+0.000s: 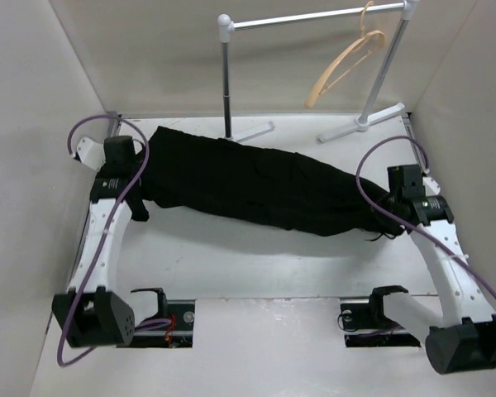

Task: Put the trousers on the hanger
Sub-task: Fold the trousers at the center of the board.

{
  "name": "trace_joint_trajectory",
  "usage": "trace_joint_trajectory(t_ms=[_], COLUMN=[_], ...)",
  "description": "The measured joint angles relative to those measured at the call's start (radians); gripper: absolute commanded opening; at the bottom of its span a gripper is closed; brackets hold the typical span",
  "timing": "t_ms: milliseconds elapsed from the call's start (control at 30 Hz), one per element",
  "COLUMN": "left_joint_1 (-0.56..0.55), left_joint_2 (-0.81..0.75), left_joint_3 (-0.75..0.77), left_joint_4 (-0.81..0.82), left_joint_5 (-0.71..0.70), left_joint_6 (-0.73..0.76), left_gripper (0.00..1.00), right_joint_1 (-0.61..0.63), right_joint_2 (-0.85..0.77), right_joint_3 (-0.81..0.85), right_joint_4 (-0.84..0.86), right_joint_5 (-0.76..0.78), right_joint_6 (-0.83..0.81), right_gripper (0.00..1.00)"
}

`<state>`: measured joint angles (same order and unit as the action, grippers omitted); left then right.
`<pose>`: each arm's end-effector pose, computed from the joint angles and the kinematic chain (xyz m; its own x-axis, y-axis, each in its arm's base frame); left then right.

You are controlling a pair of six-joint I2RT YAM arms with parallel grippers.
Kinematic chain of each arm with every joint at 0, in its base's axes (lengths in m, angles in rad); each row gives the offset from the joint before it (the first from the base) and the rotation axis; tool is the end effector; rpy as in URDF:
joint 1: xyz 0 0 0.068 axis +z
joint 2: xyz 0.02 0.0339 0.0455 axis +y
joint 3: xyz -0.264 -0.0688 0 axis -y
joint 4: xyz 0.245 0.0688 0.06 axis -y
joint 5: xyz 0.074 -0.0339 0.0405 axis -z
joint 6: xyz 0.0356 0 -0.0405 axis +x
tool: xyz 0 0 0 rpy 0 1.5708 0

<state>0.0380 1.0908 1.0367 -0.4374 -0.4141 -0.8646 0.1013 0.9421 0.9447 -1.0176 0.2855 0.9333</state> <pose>0.2392 0.0234 0.3440 -0.0099 -0.6974 -0.7166 -0.6114 0.5713 -0.5475 0.1668 0.0069 0.2958 -0.4622 0.7281 -0.5063 0.7094 0.6461 0.2816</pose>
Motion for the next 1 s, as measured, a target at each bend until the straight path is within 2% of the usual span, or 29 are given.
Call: trace_joint_trajectory(t_ms=[200, 333, 433, 500, 533, 600, 633, 700, 800, 867, 933, 967, 1000], left_joint_1=[-0.018, -0.044, -0.056, -0.059, -0.059, -0.056, -0.054, -0.046, -0.024, 0.0, 0.032, 0.048, 0.067], left_joint_2=[0.329, 0.612, 0.843, 0.997, 1.06, 1.171, 1.21, 1.252, 1.242, 1.175, 1.061, 1.002, 0.933], left_joint_3=[0.263, 0.54, 0.778, 0.932, 0.989, 1.07, 1.088, 1.089, 1.035, 0.928, 0.777, 0.707, 0.629], left_joint_4=[0.072, 0.09, 0.105, 0.104, 0.109, 0.116, 0.115, 0.096, 0.065, 0.076, 0.078, 0.083, 0.091], left_joint_5=[-0.031, -0.025, -0.002, 0.017, 0.027, 0.051, 0.063, 0.075, 0.072, 0.068, 0.066, 0.066, 0.066], left_joint_6=[0.074, 0.156, 0.224, 0.272, 0.294, 0.331, 0.34, 0.355, 0.367, 0.36, 0.34, 0.327, 0.308], left_gripper=[0.0, 0.0, 0.04, 0.17, 0.26, 0.47, 0.53, 0.56, 0.58, 0.58, 0.57, 0.57, 0.56], right_joint_1=[-0.071, -0.099, -0.119, -0.133, -0.139, -0.154, -0.16, -0.166, -0.169, -0.169, -0.167, -0.167, -0.165], right_joint_2=[0.238, 0.426, 0.589, 0.706, 0.755, 0.857, 0.901, 0.962, 0.983, 0.954, 0.89, 0.847, 0.793], right_joint_3=[0.2, 0.326, 0.433, 0.517, 0.55, 0.628, 0.66, 0.703, 0.707, 0.686, 0.631, 0.592, 0.54], right_joint_4=[0.117, 0.183, 0.224, 0.246, 0.256, 0.271, 0.277, 0.281, 0.285, 0.301, 0.325, 0.341, 0.358], right_joint_5=[-0.029, -0.056, -0.073, -0.08, -0.083, -0.085, -0.085, -0.087, -0.087, -0.088, -0.087, -0.087, -0.086], right_joint_6=[-0.113, -0.153, -0.175, -0.185, -0.187, -0.195, -0.197, -0.205, -0.218, -0.219, -0.219, -0.219, -0.219], right_gripper=[0.01, 0.02, 0.02, 0.05, 0.1, 0.3, 0.41, 0.58, 0.65, 0.66, 0.6, 0.51, 0.37])
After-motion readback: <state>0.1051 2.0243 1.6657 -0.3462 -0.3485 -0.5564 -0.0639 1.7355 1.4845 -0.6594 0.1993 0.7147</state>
